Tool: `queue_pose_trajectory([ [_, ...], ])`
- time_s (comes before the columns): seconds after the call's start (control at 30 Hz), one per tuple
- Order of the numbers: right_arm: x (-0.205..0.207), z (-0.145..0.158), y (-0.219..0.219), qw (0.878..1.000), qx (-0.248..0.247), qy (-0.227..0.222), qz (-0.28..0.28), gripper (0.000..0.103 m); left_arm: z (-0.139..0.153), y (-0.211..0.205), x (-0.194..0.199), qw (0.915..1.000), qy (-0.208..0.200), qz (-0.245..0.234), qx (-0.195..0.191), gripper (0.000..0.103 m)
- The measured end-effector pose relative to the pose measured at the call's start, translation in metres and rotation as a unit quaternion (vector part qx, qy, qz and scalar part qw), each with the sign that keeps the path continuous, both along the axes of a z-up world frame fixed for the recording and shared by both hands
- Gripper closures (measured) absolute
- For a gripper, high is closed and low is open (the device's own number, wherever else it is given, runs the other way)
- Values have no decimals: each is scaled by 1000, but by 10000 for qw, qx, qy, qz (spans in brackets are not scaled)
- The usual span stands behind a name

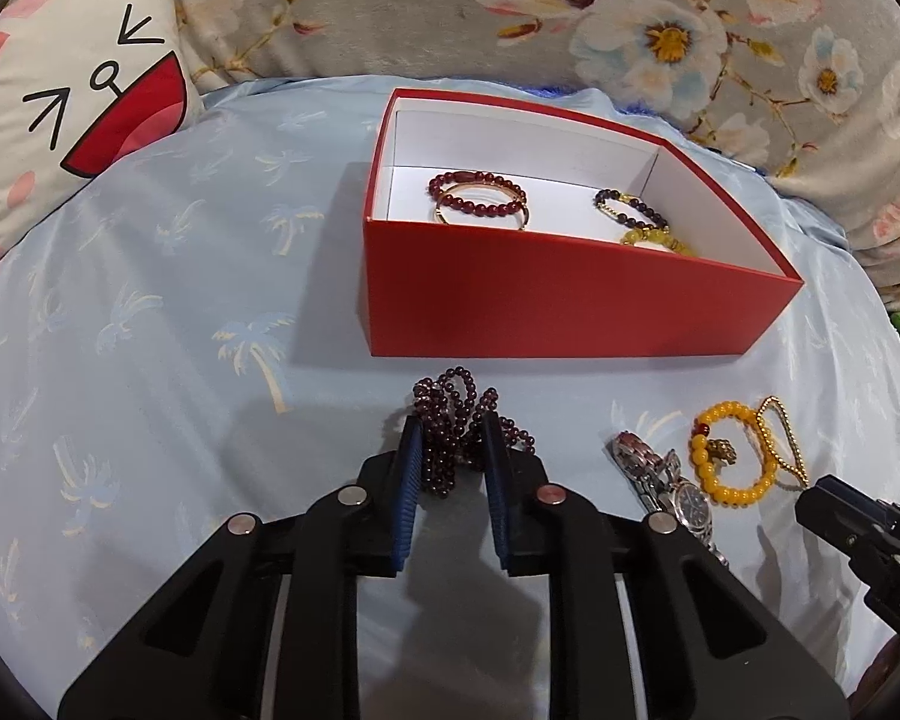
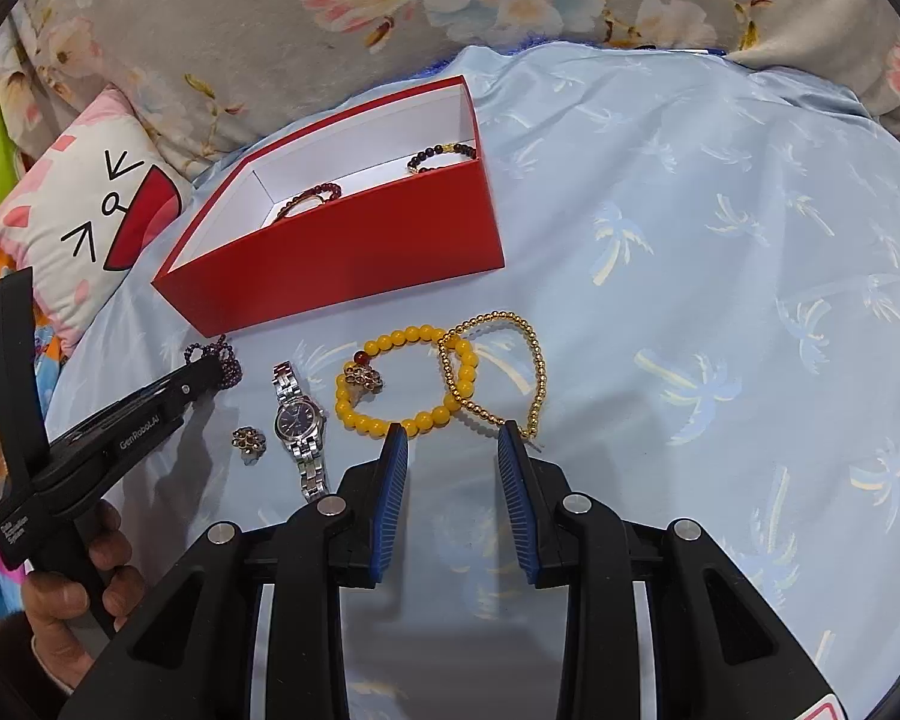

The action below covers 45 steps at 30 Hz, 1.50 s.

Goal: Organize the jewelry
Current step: 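Close the left tool on the dark garnet multi-strand bracelet, then grasp the gold bead bracelet with the right tool while the left tool lifts the garnet bracelet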

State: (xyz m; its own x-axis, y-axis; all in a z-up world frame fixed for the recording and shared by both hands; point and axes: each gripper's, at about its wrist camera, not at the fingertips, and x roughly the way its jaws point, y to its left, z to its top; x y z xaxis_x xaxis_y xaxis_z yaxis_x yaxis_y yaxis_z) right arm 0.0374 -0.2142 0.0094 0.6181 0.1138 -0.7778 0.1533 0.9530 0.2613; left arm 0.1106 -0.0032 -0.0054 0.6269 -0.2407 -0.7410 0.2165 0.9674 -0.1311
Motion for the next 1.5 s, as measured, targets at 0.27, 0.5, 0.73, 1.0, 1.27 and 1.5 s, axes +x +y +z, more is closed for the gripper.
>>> queue_pose_trajectory([
  [0.27,0,-1,-4,10000,5,1,-60,72,2,6,-18,10000,-22,-61,-60,90],
  [0.5,6,-2,-9,9999,-19,-24,-119,72,1,7,-27,9999,-41,-90,-26,90],
  [0.73,15,-4,-23,9995,-35,-56,-298,72,0,8,-26,9999,-19,-98,-63,90],
  [1.0,28,-14,-29,9992,-110,35,-378,84,0,7,-26,9999,-10,-93,-70,89],
  [1.27,25,-17,-30,9983,-372,-41,-451,99,0,7,-26,9999,-10,-91,-66,89],
  [1.5,21,-9,-31,9987,-224,-147,-433,100,0,7,-28,10000,-10,-70,-64,89],
])
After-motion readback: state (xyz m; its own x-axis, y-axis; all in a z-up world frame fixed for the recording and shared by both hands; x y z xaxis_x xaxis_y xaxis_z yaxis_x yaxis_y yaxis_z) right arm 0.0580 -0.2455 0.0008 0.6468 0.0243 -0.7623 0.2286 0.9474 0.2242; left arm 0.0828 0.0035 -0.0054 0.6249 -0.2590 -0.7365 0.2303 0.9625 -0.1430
